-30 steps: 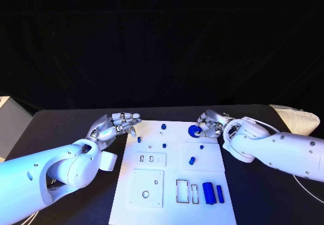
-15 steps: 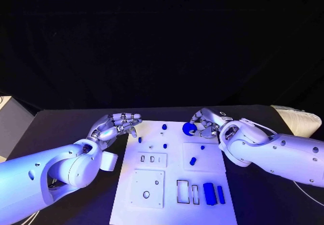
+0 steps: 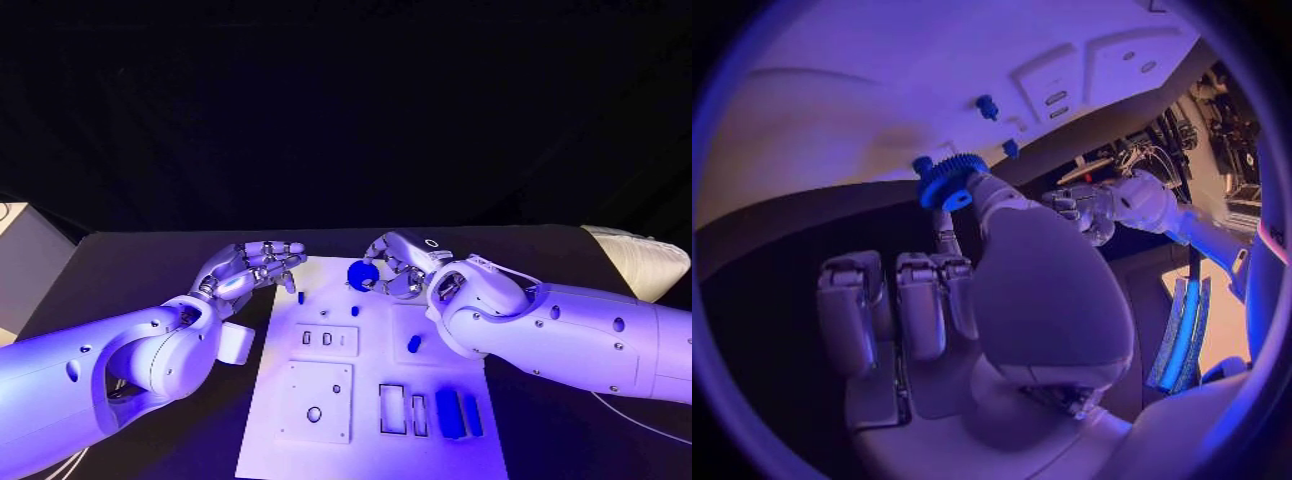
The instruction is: Assemble the parts on the task board
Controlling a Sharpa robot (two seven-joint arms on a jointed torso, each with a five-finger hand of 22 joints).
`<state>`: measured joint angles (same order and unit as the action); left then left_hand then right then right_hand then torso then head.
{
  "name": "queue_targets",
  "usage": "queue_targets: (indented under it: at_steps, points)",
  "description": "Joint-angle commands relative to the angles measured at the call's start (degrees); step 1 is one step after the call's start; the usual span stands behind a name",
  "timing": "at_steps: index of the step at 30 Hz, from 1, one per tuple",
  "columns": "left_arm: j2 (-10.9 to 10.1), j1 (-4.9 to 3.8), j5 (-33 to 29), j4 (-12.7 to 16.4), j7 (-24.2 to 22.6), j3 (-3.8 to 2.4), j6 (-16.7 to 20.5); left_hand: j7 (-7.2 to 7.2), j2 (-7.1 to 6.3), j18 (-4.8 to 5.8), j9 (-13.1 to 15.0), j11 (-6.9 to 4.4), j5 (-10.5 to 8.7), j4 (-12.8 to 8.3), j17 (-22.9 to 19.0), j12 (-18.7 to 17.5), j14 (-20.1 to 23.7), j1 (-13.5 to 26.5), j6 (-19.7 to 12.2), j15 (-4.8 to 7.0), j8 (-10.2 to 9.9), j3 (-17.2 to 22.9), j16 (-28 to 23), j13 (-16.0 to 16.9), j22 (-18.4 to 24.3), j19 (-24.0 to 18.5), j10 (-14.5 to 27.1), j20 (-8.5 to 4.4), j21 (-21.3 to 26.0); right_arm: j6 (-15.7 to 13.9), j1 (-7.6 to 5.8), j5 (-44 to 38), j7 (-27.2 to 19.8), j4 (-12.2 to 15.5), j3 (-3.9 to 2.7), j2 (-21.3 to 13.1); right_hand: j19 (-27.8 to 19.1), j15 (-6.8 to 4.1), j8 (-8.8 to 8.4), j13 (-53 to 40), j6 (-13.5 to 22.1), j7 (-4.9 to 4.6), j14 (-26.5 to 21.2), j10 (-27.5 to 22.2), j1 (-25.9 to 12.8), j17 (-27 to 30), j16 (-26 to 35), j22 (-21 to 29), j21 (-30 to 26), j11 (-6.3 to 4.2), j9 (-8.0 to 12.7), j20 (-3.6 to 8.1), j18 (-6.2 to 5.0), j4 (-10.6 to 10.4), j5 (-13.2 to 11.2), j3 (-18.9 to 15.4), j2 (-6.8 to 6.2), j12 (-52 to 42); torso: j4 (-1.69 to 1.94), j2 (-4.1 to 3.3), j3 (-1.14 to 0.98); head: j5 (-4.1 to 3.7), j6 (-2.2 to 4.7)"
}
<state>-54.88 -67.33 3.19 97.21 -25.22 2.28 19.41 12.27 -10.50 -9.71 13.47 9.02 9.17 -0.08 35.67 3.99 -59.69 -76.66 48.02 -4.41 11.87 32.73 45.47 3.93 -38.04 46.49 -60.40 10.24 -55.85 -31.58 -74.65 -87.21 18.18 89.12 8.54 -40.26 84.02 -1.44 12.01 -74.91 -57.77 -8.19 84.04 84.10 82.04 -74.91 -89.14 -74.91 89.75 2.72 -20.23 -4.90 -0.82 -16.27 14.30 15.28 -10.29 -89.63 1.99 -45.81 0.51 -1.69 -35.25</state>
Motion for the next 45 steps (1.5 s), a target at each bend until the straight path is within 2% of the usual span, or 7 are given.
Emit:
queue_targets:
  at_steps: [1,4,8,20,26,32,45]
  points:
    - [0.11,-0.05,0.23,0.07,-0.21,-0.03,-1.45,0.21,0.13,-0.81,0.05,-0.13,0.01,-0.01,-0.05,0.29,0.34,-0.16,-0.47,-0.11,-0.26,-0.26,0.2,-0.03,-0.08,-0.48,0.36,-0.06,-0.25,-0.46,0.31,-3.09,0.83,-1.14,0.03,1.33,5.98,-0.37,0.03,-15.09,-1.43,1.33,5.63,5.9,-0.3,-13.6,-0.37,-15.09,0.25,-0.38,-0.55,0.45,0.82,0.02,0.01,0.45,-0.18,-0.37,0.03,-0.1,0.0,0.37,0.08]
    - [0.09,-0.05,0.22,0.09,-0.18,-0.03,-1.48,0.21,0.13,-0.81,0.05,-0.13,0.01,-0.01,-0.05,0.29,0.34,-0.16,-0.47,-0.11,-0.26,-0.26,0.2,-0.03,-0.08,-0.48,0.36,-0.06,-0.25,-0.7,0.57,-3.87,1.48,-2.04,0.05,2.51,5.98,-0.36,-0.04,-15.09,-1.34,1.3,5.6,5.9,-0.36,-13.49,-0.33,-15.09,0.25,-0.36,-0.54,0.45,0.82,0.03,-0.07,0.58,-0.19,-0.37,0.08,-0.12,0.02,0.41,0.02]
    - [-0.05,-0.06,0.22,0.05,-0.14,-0.03,-1.46,0.22,0.14,-0.81,0.06,-0.11,0.01,0.03,-0.08,0.29,0.37,-0.12,-0.52,-0.13,-0.26,-0.29,0.21,-0.03,-0.08,-0.51,0.42,-0.05,-0.25,-1.01,0.79,-5.07,2.62,-3.3,0.07,4.07,5.98,-0.35,-0.07,-15.09,-1.3,1.3,5.6,5.9,-0.37,-13.48,-0.33,-15.09,0.25,-0.35,-0.53,0.44,0.82,0.04,-0.12,0.63,-0.19,-0.37,-0.05,-0.13,-0.01,0.55,0.07]
    - [-0.72,-0.07,0.2,0.06,-0.07,-0.02,-1.3,0.21,0.22,-0.8,0.08,-0.11,0.02,0.1,-0.12,0.31,0.4,-0.08,-0.52,-0.14,-0.25,-0.3,0.23,-0.03,-0.07,-0.53,0.44,-0.04,-0.25,1.75,1.27,-5.82,3.33,-4.88,0.12,6.17,5.98,-0.25,-0.34,-15.09,-1.09,1.16,5.61,5.9,-0.77,-13.52,-0.34,-15.09,0.25,-0.24,-0.53,0.38,0.82,0.19,-1.53,1.36,-0.4,-0.37,-0.2,-0.18,-0.21,1.26,-0.82]
    - [-0.83,-0.08,0.2,0.04,0.07,-0.02,-1.37,0.21,0.26,-0.8,0.1,-0.11,0.02,0.17,-0.14,0.33,0.41,-0.01,-0.51,-0.16,-0.23,-0.32,0.24,-0.03,-0.07,-0.55,0.46,-0.03,-0.25,2.94,1.46,-5.86,3.61,-5.06,0.14,6.59,5.98,-0.25,-0.35,-15.09,-1.07,1.16,5.61,5.9,-0.79,-13.52,-0.34,-15.09,0.25,-0.23,-0.53,0.37,0.82,0.21,-1.59,1.38,-0.45,-0.37,-0.07,-0.13,-0.12,1.06,-1.14]
    - [-0.9,-0.09,0.19,0.08,0.13,-0.02,-1.38,0.21,0.26,-0.8,0.1,-0.11,0.02,0.17,-0.14,0.33,0.41,-0.01,-0.51,-0.16,-0.23,-0.32,0.24,-0.03,-0.07,-0.55,0.46,-0.03,-0.25,3.5,1.5,-5.87,3.96,-5.67,0.14,6.92,5.98,-0.23,-0.38,-15.09,-1.05,1.13,5.61,5.9,-0.88,-13.51,-0.34,-15.09,0.25,-0.21,-0.53,0.36,0.82,0.21,-1.7,1.41,-0.55,-0.37,-0.22,-0.13,-0.19,1.1,-1.3]
    - [-0.89,-0.1,0.19,0.02,0.32,-0.02,-1.54,0.21,0.26,-0.8,0.1,-0.11,0.02,0.17,-0.14,0.33,0.41,-0.01,-0.51,-0.16,-0.23,-0.32,0.24,-0.03,-0.07,-0.55,0.46,-0.03,-0.25,3.56,1.54,-6.28,4.2,-7.7,0.16,8.28,5.98,-0.22,-0.4,-15.09,-1.04,1.12,5.58,5.9,-0.95,-13.4,-0.3,-15.09,0.25,-0.2,-0.53,0.36,0.82,0.19,-1.75,1.45,-0.59,-0.37,-0.06,-0.13,-0.16,0.79,-1.41]
